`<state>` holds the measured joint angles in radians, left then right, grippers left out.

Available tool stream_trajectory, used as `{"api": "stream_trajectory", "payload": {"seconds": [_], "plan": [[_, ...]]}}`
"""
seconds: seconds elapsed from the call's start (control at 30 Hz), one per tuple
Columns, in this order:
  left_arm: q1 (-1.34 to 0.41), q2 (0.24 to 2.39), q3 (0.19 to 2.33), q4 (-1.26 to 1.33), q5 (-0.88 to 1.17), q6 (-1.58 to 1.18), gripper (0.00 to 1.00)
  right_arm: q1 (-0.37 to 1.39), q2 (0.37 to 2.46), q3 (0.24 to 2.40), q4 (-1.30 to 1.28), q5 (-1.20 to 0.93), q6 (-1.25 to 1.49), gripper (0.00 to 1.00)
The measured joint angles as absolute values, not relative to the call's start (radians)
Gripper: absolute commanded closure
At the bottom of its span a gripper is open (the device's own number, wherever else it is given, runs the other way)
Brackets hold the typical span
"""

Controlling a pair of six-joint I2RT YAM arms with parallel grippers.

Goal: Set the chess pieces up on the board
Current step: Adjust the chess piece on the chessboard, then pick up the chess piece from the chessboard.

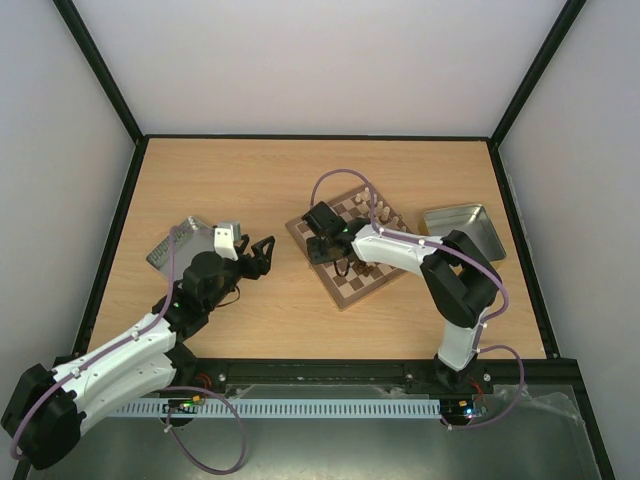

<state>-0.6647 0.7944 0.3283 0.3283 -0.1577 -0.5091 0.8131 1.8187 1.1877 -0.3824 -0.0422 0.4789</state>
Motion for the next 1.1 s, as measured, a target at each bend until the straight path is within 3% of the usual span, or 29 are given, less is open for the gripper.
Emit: {"api": "stream_trajectory", "payload": {"seconds": [0.17,0.53,0.87,1.1], "plan": [[-0.665,0.794,0.328,0.327,-0.158,-0.509,0.21,0.813,1.819,1.188,-0.373,-0.048,0.479,0.72],[-0.665,0.793,0.328,0.322,-0.157,-0.509,0.21,0.813,1.798,1.180,-0.359,-0.036,0.483,0.58],[-0.665,0.785,0.331,0.319,-0.164,-0.519,0.18,0.779,1.530,1.074,-0.301,0.125,0.523,0.59],[-0.664,0.772,0.342,0.294,-0.189,-0.543,0.12,0.641,1.604,1.065,-0.296,0.084,0.521,0.65]]}}
